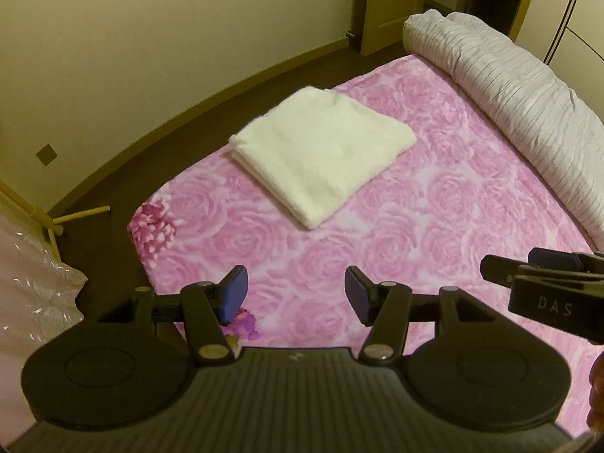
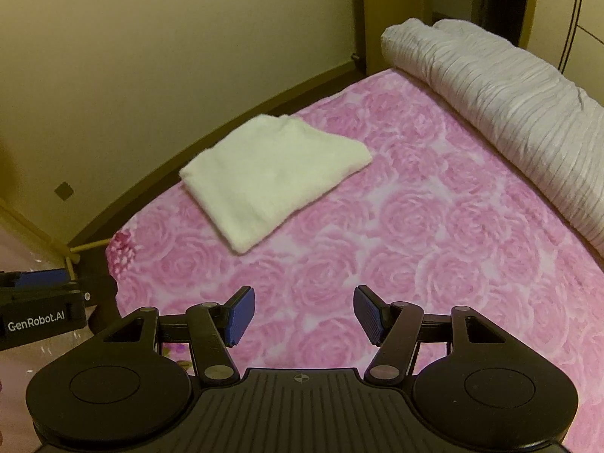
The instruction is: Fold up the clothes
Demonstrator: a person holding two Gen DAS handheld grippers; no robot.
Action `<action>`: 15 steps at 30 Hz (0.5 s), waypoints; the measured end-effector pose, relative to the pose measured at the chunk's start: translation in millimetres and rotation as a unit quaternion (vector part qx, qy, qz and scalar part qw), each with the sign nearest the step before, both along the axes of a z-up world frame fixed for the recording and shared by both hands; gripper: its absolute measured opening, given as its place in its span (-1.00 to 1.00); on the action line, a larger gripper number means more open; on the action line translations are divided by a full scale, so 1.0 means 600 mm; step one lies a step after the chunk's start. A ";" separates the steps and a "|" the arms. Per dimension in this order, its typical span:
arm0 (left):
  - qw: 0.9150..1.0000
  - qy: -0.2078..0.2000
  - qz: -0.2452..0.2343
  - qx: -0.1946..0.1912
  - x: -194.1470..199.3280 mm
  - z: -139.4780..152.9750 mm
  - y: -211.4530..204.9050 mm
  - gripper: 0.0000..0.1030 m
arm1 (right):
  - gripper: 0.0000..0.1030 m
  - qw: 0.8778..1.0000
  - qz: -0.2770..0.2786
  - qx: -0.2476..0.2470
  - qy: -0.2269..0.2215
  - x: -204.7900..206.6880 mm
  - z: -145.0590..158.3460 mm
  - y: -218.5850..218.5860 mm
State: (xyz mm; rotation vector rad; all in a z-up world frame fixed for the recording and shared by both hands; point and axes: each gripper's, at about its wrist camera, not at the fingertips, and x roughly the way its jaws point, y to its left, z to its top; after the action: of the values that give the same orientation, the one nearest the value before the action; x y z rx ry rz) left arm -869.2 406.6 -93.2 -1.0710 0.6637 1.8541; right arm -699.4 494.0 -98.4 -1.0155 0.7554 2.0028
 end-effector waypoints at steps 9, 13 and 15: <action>1.000 -0.007 0.003 -0.014 -0.012 -0.021 0.037 0.03 | 0.20 1.000 0.007 -0.015 -0.007 -0.014 -0.024 0.043; 1.000 -0.006 0.002 -0.018 -0.016 -0.030 0.053 0.03 | 0.20 1.000 0.008 -0.021 -0.006 -0.019 -0.031 0.060; 1.000 -0.006 0.002 -0.021 -0.018 -0.035 0.061 0.03 | 0.20 1.000 0.008 -0.023 -0.006 -0.021 -0.035 0.067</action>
State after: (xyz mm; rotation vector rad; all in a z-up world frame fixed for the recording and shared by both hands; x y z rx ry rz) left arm -880.0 443.5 -114.3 -1.1102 0.6963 1.8429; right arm -711.8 534.1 -119.3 -1.0627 0.7925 1.9991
